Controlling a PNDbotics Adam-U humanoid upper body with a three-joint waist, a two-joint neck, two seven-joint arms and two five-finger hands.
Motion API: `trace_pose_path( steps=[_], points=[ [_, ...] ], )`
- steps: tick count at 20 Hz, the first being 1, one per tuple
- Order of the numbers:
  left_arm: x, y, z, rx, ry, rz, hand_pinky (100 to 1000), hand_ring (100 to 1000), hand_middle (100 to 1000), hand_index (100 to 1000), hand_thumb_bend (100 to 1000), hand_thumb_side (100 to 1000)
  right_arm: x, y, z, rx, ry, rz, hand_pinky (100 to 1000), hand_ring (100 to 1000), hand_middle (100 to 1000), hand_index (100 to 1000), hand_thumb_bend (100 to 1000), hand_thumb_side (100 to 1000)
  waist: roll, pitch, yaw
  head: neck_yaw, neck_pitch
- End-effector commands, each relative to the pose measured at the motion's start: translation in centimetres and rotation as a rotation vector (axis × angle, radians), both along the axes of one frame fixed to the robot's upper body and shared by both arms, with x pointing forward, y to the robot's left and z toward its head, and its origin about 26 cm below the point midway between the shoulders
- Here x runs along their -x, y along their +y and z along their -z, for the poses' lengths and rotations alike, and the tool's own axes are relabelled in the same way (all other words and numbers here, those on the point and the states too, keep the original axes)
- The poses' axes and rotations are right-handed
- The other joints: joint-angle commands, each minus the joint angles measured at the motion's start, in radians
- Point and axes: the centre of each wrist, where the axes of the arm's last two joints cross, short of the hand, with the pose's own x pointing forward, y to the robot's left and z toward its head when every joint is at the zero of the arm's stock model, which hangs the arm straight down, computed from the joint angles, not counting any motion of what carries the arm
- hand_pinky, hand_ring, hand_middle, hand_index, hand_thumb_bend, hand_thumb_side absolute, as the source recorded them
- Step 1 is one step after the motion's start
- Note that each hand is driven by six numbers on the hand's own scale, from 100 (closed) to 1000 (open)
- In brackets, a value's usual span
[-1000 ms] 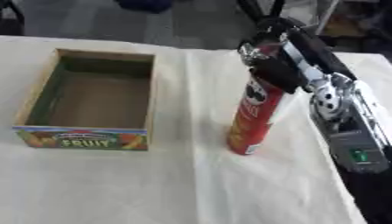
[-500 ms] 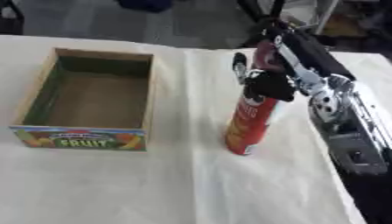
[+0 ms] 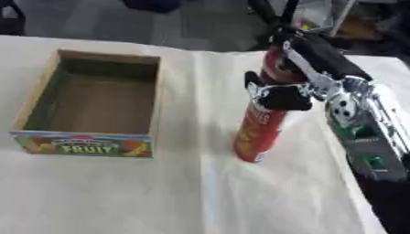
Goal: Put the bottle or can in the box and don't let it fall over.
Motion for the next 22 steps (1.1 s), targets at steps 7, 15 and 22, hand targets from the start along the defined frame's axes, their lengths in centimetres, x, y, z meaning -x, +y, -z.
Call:
trace_pose_path(
  steps=[7,15,22],
  points=[
    [0.25,-0.07,-0.88,-0.007,-0.03,-0.001,798,1000,1000,914,173,737,-0.5,0.46,1.67,-0.087,0.093,-0.015,362,691,683,698,100,100,0.004,0.005,0.003,-0.002,-0.001],
    [0.25,-0.06,-0.91,-0.008,-0.03,0.0,803,1000,1000,908,172,735,-0.49,0.57,1.61,-0.103,-0.028,-0.02,258,531,563,589,100,100,0.004,0.008,0.007,-0.003,0.002],
    [0.23,-0.1,-0.92,-0.005,-0.03,0.007,806,1000,1000,899,170,728,-0.49,0.47,1.36,-0.062,-0.133,-0.044,235,494,535,519,100,100,0.005,0.005,0.005,-0.003,0.003]
  ],
)
